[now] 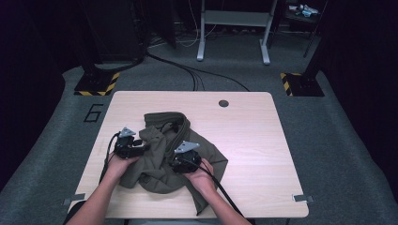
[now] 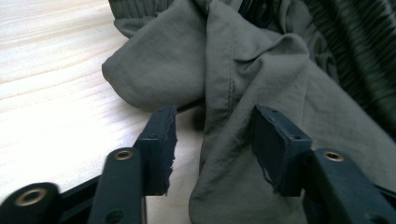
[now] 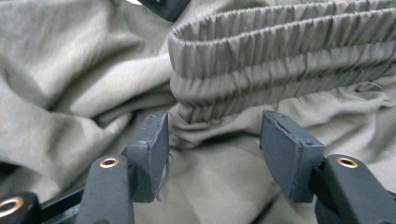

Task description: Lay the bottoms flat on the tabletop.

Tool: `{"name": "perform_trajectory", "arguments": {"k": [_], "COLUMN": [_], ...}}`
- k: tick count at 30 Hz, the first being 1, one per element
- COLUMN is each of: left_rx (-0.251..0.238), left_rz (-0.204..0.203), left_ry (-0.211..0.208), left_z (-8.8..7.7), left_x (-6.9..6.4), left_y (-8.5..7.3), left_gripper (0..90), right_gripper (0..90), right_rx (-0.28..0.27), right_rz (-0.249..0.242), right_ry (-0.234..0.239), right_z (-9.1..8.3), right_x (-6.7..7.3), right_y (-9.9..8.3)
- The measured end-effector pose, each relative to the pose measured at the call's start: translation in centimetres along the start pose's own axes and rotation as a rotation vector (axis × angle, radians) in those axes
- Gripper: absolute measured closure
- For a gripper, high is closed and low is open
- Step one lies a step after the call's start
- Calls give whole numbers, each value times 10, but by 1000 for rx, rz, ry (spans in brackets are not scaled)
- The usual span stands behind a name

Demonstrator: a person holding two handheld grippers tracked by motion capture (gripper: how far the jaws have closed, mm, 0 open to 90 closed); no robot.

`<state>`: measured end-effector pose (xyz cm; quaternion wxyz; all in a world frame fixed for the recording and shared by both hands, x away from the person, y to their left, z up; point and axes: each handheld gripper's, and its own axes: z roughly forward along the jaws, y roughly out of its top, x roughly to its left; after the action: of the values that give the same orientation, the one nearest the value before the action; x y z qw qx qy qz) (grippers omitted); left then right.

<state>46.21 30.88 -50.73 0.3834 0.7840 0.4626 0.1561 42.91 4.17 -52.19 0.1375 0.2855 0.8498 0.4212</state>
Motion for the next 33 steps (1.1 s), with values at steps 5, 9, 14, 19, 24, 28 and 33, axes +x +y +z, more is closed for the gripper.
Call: {"name": "perform_trajectory", "arguments": {"k": [5,9,14,19,24,28,33], "left_rx": [37,51,57,40,38,30,32], "left_rz": [25,43,39,26,0,-7,-16], "left_ry": [5,3,17,33,41,43,41], "left_z": [4,3,1,-2,-6,-6,-6], "left_x": [-2,-1,1,7,11,11,12], "left_y": [-1,-1,-1,-2,-2,-3,-4], "left_gripper": [710,837,886,887,887,887,887], "right_gripper": [550,724,859,878,879,879,879], "right_rx": [44,36,35,28,-7,-15,-43], "right_rz": [-14,-26,-21,22,36,36,72], "right_ry": [-3,6,9,25,4,-17,-59], "right_z": [3,3,2,-3,-21,-30,-49], "right_x": [-1,-1,-2,-9,-23,-34,-56], "right_y": [-3,-4,-4,-1,6,9,9]}}
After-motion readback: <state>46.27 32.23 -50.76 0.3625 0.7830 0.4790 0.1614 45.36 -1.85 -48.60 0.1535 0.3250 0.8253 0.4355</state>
